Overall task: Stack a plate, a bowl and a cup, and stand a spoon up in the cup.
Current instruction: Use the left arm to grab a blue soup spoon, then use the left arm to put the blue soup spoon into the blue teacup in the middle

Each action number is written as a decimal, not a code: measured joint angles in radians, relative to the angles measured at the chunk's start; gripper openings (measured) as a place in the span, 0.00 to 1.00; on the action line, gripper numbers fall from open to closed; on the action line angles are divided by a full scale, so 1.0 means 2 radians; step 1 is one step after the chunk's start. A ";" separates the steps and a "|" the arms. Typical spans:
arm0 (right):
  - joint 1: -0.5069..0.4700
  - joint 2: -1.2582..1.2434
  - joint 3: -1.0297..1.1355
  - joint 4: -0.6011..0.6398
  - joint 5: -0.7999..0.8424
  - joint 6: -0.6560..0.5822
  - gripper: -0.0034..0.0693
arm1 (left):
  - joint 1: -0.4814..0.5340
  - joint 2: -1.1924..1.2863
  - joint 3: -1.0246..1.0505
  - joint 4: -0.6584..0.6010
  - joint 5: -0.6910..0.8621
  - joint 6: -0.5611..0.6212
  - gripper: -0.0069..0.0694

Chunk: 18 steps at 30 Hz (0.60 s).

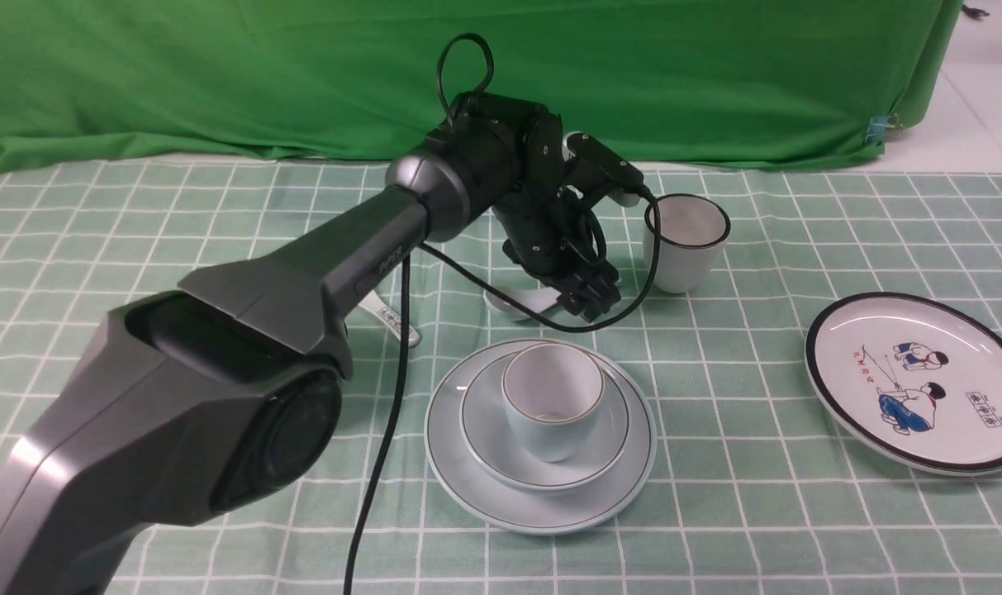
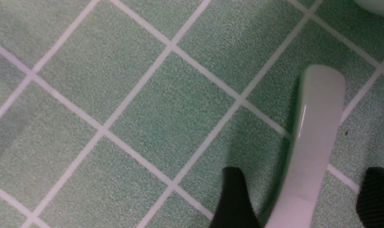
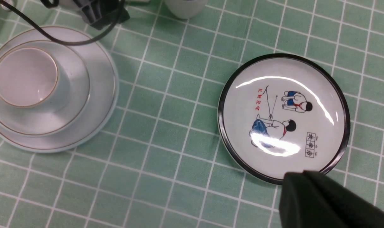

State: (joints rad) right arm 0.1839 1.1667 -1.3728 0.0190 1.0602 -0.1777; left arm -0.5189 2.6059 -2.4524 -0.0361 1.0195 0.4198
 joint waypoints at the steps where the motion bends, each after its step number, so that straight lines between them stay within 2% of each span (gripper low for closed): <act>1: 0.000 0.000 0.000 0.000 0.000 0.000 0.08 | -0.001 0.000 0.000 0.004 0.000 -0.006 0.54; 2: 0.000 0.000 0.000 0.000 0.000 0.000 0.08 | -0.001 0.000 -0.001 0.011 0.000 -0.016 0.48; 3: 0.000 0.000 0.000 0.000 0.000 0.000 0.08 | -0.003 -0.001 -0.001 0.028 0.001 -0.037 0.31; 4: 0.000 0.000 0.000 0.000 -0.001 0.000 0.08 | -0.003 -0.002 -0.001 0.040 0.003 -0.050 0.25; 10: 0.000 0.000 0.000 0.000 -0.003 0.000 0.08 | 0.009 -0.042 -0.001 0.071 0.034 -0.081 0.25; 18: 0.000 0.000 0.000 0.000 -0.003 0.000 0.08 | 0.027 -0.142 -0.001 0.030 0.074 -0.095 0.25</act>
State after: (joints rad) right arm 0.1839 1.1667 -1.3728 0.0192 1.0533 -0.1787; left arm -0.4650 2.3212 -2.4545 0.0243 1.1675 0.2299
